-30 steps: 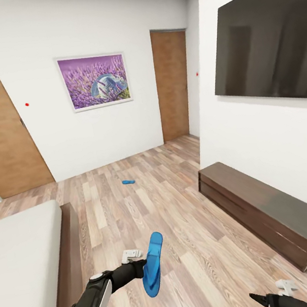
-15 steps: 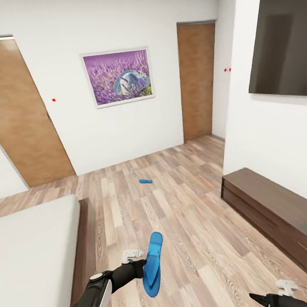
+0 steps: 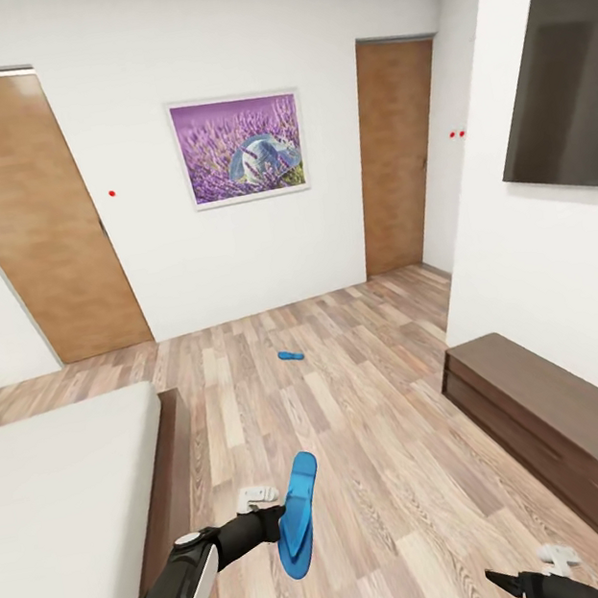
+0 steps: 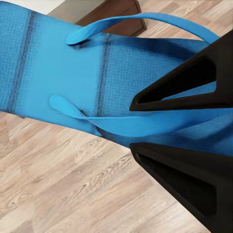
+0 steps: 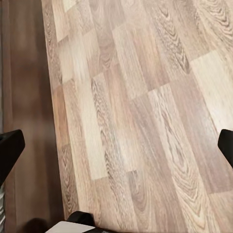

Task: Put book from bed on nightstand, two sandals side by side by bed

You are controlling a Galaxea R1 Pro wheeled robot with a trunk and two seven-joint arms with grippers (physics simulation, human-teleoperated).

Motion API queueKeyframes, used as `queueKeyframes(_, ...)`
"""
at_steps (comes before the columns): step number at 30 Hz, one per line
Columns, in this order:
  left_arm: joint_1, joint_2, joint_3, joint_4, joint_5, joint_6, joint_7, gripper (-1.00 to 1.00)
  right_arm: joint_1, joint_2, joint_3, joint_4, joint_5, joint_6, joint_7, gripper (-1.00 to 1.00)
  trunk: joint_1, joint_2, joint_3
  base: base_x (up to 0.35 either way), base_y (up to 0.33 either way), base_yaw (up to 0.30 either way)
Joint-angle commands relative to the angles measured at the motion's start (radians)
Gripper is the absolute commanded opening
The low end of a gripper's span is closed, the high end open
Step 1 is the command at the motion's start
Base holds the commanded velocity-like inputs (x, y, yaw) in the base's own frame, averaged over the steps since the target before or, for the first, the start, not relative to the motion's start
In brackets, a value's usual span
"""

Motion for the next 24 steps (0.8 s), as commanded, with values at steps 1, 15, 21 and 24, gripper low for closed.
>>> queueKeyframes(1,0.000,-0.002,0.008,-0.001,-0.006,0.007,-0.003,-1.00,-0.001,-0.001,0.007,0.000,-0.010,0.004,0.002,1.00,0.001,-0.001,-0.002,0.290,0.000,0.000)
queueKeyframes(15,0.000,-0.002,0.008,-0.001,-0.007,0.007,-0.003,-1.00,-0.001,-0.001,0.007,0.000,-0.010,0.004,0.001,1.00,0.001,-0.001,-0.002,0.304,-0.071,0.008)
queueKeyframes(21,-0.001,-0.002,0.008,-0.001,-0.007,0.007,-0.003,-1.00,-0.001,-0.001,0.007,-0.001,-0.011,0.004,0.002,1.00,0.001,-0.001,-0.002,0.232,-0.199,0.132)
queueKeyframes(24,-0.001,-0.002,0.008,-0.001,-0.007,0.006,-0.004,-1.00,-0.001,-0.001,0.007,-0.002,-0.012,0.004,0.004,1.00,0.001,-0.001,-0.002,0.068,-0.067,0.239)
